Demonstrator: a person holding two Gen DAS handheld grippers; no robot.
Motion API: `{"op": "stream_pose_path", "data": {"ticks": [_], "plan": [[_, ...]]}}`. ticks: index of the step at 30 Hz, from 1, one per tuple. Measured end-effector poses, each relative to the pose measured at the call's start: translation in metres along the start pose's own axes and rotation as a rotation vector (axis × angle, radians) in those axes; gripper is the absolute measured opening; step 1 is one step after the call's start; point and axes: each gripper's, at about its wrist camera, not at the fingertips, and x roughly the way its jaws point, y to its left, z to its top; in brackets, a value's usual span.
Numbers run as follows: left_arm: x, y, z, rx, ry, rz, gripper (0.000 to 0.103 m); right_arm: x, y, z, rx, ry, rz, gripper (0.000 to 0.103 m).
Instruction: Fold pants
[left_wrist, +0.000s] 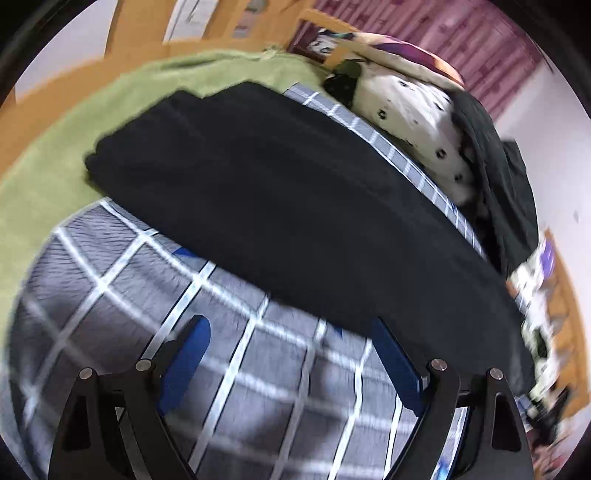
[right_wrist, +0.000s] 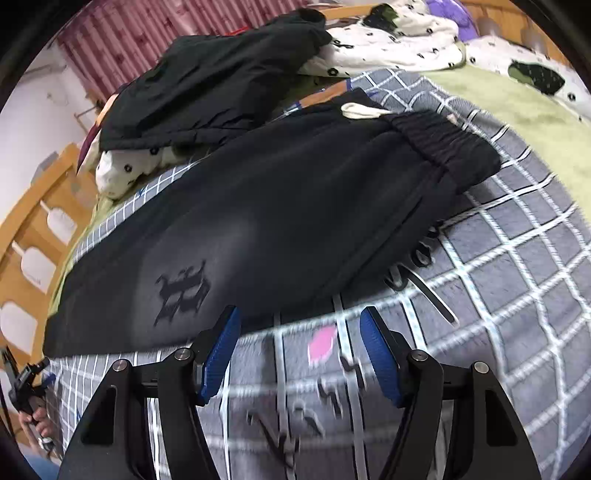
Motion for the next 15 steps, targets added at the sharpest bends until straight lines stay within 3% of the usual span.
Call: {"op": "stream_pose_path", "data": {"ticks": [4,5,6,7,8,9,10,12,15], "plan": [[0.015,0.006,0.013,-0.083,-0.061,-0.024,0.086,0.022,-0.007,0.009,0.098,-0.015,0.061,0.066],[0.018,0.006,0.017,-0.099,-0.07,-0.02,0.082,0.026,-0.006,0.01,0.108,-0.018,0.062,0.056],[0.019,0.006,0.02,-0.117,-0.076,-0.01,0.07,0.03,-0.003,0.013,0.105,-0.025,0.047,0.041],[0.021,0.007,0.024,-0.134,-0.082,-0.009,0.051,0.032,0.0,0.016,0.097,-0.025,0.036,0.034],[0.022,0.007,0.029,-0.147,-0.078,-0.01,0.041,0.032,0.003,0.018,0.086,-0.03,0.023,0.027],[0.023,0.008,0.032,-0.145,-0.061,0.001,0.017,0.031,0.004,0.02,0.079,-0.04,0.014,0.025],[0.022,0.008,0.036,-0.13,-0.047,0.015,0.009,0.026,0.007,0.022,0.063,-0.057,0.011,0.024],[0.011,0.004,0.04,-0.083,-0.055,-0.001,0.009,0.011,0.014,0.028,0.033,-0.083,0.025,0.022],[-0.021,-0.008,0.045,-0.021,-0.138,-0.068,0.009,-0.016,0.021,0.037,0.017,-0.129,0.084,0.021]]}}
